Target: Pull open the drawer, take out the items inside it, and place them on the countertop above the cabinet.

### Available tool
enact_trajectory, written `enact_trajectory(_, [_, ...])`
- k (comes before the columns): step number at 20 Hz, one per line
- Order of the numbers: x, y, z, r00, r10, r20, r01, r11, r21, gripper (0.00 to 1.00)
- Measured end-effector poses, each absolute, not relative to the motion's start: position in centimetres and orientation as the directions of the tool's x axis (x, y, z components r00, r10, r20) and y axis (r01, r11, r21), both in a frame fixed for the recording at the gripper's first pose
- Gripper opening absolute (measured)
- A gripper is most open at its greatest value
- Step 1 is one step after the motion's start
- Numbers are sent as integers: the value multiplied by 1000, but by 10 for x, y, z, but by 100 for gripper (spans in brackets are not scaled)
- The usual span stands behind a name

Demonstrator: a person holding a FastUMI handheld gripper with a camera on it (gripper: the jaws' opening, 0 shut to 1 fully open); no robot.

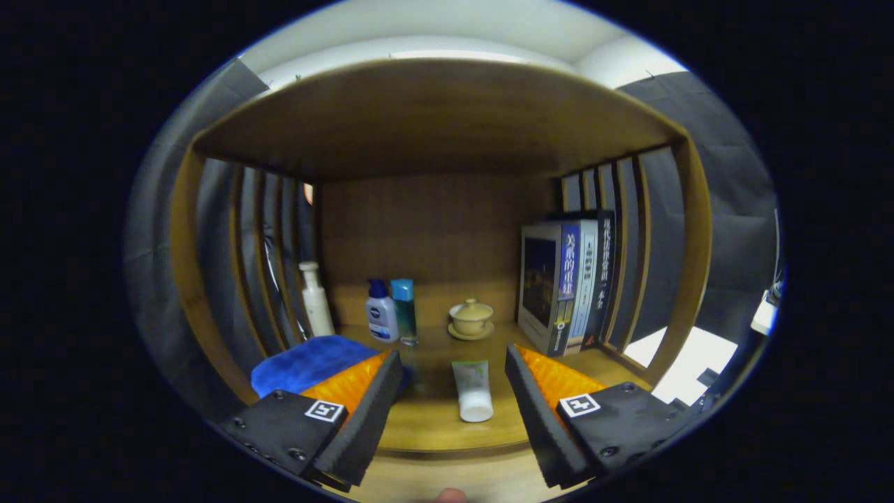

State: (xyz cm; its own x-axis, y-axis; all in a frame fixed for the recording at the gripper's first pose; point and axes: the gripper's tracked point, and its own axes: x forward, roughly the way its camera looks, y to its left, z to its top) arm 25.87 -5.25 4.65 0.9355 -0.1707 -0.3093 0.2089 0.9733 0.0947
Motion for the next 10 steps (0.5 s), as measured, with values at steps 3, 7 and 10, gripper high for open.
enact_trajectory(3, [233,-37,69,959,-160,-233,183,980,83,96])
enact_trajectory(7, [190,-17,67,970,-143,-195,159,985,65,96])
enact_trajectory(10, [157,-7,71,976,-129,-175,142,988,61,96])
